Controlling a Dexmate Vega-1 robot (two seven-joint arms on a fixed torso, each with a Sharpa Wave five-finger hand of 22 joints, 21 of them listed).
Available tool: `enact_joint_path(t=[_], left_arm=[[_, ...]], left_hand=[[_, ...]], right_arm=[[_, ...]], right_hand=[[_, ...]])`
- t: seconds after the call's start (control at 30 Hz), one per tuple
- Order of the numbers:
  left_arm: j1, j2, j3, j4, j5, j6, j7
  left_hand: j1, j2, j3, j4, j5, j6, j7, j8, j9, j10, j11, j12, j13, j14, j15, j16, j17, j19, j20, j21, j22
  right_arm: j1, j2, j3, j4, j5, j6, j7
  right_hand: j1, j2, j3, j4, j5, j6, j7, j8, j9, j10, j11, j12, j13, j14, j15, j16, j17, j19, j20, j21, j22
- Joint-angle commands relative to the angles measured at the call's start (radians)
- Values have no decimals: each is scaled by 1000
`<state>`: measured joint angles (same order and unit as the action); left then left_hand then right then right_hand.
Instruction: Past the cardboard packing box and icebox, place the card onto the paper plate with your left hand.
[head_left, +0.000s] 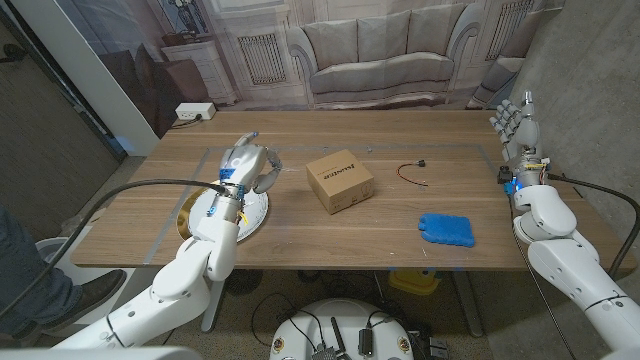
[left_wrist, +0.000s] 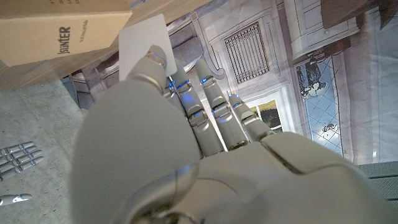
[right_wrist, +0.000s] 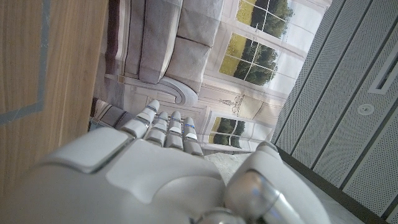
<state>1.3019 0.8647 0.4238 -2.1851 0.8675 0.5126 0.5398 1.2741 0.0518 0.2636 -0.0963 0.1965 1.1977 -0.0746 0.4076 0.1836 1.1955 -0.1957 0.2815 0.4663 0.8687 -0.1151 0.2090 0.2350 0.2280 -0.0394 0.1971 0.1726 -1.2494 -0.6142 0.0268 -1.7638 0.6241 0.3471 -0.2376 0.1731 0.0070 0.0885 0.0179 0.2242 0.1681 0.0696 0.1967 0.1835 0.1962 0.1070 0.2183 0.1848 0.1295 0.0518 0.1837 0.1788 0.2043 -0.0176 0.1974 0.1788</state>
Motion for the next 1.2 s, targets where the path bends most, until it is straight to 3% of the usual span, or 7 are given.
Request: enact_joint_path(t=[0.03,0.37,1.2], left_arm=[[49,-3,-27,-18,8,58,10],[68,-4,-40,-18,14,92,23],[117,31,-94,-23,-21,113,34]], left_hand=[[1,-6,9,-1,-1,9,12,2,3,-2,5,2,6,10,-111,-3,3,9,-98,-2,2],[0,-10,17,0,-1,8,12,2,4,-1,5,2,11,8,-111,-4,3,8,-95,-3,2],[1,-15,33,2,-1,8,8,3,4,-5,7,0,22,7,-112,-4,6,7,-94,-3,2]], right_arm=[[-10,-5,11,-6,2,6,-6],[-18,0,19,-8,7,12,-6],[31,7,-19,30,10,15,8]], right_hand=[[2,7,-7,0,-2,5,1,0,5,9,3,-3,3,9,1,3,3,11,1,5,6],[2,7,-9,0,-2,5,0,-1,5,9,2,-3,3,9,1,3,3,12,0,5,6],[2,8,-12,-1,-2,5,0,-1,4,8,2,-4,3,9,1,3,3,12,1,5,6]])
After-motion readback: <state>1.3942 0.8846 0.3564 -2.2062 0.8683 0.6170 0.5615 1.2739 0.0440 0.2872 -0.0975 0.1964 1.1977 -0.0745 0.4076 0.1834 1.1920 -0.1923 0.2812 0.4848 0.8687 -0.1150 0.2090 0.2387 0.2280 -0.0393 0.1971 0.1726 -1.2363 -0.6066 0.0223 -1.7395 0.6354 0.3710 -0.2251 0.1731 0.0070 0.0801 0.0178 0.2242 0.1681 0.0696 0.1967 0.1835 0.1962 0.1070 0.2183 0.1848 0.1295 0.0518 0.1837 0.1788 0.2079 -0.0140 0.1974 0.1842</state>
